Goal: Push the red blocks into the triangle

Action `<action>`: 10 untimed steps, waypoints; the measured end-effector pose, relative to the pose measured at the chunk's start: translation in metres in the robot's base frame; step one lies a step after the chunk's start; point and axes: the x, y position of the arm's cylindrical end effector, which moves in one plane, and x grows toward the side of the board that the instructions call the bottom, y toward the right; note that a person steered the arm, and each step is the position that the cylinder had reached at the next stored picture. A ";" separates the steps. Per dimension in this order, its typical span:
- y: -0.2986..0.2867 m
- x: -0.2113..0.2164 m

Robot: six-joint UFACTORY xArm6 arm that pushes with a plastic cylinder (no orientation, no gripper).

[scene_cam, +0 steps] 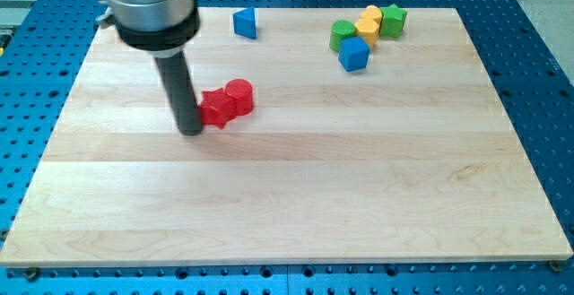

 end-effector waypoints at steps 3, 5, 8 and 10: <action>0.086 -0.060; 0.077 -0.133; 0.147 -0.169; 0.124 -0.148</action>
